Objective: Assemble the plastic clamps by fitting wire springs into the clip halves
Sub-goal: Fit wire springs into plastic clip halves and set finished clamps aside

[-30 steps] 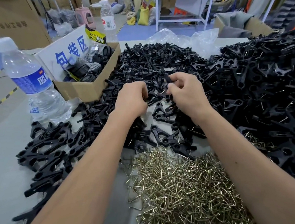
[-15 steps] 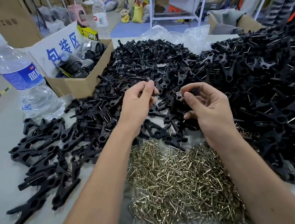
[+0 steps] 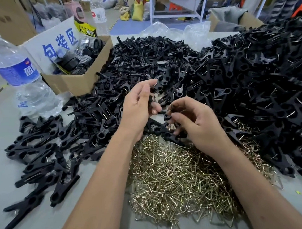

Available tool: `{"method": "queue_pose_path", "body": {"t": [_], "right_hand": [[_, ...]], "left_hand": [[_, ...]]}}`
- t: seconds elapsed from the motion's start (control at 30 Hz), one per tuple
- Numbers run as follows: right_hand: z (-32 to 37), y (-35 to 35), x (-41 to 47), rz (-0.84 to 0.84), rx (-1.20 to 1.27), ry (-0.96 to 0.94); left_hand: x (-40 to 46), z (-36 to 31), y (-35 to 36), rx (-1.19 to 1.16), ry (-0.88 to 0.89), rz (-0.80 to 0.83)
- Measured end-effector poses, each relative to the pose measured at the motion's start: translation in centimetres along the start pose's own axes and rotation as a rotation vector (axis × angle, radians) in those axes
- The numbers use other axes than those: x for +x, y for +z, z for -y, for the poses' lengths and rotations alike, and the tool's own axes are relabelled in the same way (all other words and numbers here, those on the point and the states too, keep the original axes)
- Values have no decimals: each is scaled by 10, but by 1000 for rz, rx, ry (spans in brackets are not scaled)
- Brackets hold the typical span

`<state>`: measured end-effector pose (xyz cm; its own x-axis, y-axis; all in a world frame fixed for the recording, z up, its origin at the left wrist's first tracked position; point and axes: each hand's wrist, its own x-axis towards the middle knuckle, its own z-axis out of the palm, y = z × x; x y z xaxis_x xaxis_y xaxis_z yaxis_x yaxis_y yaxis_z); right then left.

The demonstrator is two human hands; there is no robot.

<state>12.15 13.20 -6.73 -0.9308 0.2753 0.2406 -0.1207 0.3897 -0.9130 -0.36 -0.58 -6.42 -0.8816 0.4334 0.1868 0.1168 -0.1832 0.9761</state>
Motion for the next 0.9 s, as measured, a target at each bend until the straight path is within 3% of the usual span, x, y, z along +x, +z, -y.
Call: {"method": "queue_pose_path", "body": {"t": [0.13,0.23,0.5,0.9], "right_hand": [[0,-2,-1,-153,145,-43],[1,-3,0,-168,322,-27],[-4,-4,3,-180,443,99],[-3,-4,0,-169,270,81]], "left_hand": [[-2,1,3,29,-136,151],[-4,-1,1,-51,-275,234],[-8,-5,-1,-160,-225,349],[-6,-5,4,-189,-289,183]]}}
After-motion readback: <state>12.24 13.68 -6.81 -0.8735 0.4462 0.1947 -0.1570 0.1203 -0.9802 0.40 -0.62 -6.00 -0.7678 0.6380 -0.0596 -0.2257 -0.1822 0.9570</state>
